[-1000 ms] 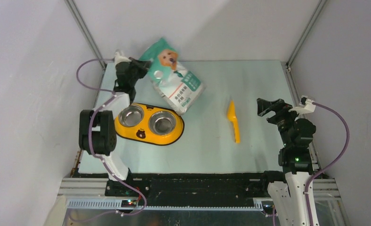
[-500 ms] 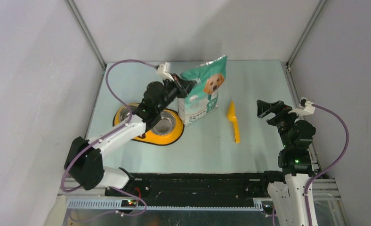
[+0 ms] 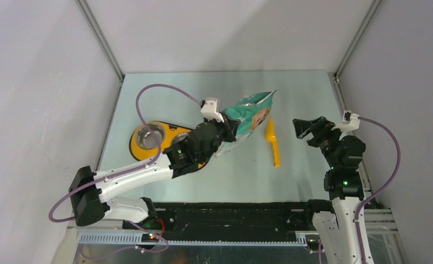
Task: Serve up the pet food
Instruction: Move the pet food bag to the center of the board.
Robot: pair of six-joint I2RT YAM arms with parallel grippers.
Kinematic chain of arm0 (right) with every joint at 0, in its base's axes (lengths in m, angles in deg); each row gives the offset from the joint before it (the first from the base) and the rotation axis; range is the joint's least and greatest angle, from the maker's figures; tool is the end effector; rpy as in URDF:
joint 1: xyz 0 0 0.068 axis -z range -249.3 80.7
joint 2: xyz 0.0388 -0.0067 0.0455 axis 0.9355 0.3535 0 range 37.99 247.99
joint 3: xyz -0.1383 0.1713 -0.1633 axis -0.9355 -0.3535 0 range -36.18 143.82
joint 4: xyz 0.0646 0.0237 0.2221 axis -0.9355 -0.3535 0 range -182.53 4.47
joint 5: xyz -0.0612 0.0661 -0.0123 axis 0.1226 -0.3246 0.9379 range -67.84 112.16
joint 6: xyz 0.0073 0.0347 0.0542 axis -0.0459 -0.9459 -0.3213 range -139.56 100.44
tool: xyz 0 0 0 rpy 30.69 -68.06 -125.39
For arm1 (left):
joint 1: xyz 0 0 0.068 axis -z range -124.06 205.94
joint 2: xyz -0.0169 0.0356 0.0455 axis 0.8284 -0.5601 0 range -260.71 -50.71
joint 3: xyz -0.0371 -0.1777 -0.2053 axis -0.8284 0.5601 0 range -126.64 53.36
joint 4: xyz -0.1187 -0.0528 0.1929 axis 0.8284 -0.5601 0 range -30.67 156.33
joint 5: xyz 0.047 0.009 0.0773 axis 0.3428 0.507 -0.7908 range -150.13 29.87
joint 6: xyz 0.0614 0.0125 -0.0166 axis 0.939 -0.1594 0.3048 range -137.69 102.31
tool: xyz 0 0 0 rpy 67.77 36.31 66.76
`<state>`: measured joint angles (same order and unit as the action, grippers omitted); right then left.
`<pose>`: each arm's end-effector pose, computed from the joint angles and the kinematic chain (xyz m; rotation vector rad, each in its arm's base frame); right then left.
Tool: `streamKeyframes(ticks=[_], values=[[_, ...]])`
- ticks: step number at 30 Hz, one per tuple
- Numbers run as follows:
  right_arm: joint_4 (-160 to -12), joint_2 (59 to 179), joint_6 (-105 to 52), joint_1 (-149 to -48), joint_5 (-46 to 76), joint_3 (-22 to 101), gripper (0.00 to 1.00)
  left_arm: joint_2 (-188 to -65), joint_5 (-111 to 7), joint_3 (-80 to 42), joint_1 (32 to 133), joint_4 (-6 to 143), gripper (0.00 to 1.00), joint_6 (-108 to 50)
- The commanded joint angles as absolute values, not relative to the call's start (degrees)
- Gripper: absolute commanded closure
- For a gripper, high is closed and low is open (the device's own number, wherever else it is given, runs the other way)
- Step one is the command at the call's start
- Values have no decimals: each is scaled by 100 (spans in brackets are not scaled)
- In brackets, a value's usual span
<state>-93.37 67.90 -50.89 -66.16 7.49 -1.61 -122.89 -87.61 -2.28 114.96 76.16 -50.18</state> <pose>0.1215 0.0062 0.3162 0.2959 1.6300 0.5842 0.1637 -0.2272 0.3487 0.0303 1.7380 -0.7921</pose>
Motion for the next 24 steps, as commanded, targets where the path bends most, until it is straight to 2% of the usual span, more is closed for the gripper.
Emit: streamKeyframes(ticks=[1, 10, 16, 18, 19, 20, 21, 22, 23, 24], values=[[-8916, 7204, -5538, -6596, -204, -117, 9, -11870, -9844, -1017, 12076, 7686, 100, -4748], [-8614, 7949, -5939, -6623, -1304, -52, 14, -12202, -9692, -1633, 12554, 7710, 100, -4852], [-8514, 8044, -5857, -6787, -1323, 38, 14, -12485, -9484, -2156, 12791, 7561, 100, -4775], [-8525, 8112, -5818, -6888, -1259, 79, 13, -12546, -9450, -2232, 12799, 7396, 89, -4784], [-8526, 8178, -5812, -6997, -1240, 104, 13, -12554, -9441, -2240, 12805, 7336, 73, -4792], [-8527, 8212, -5799, -7112, -1214, 115, 13, -12534, -9408, -2190, 12808, 7277, 66, -4779], [-8527, 8277, -5791, -7157, -1204, 146, 13, -12465, -9398, -2140, 12809, 7267, 48, -4750], [-8610, 8310, -5785, -7240, -1179, 169, 13, -12336, -9417, -2013, 12809, 7255, 40, -4731], [-8688, 8361, -5776, -7274, -1160, 178, 13, -12272, -9446, -1946, 12809, 7224, 25, -4676], [-8696, 8383, -5774, -7337, -1098, 186, 13, -12116, -9512, -1826, 12810, 7188, 16, -4646]])
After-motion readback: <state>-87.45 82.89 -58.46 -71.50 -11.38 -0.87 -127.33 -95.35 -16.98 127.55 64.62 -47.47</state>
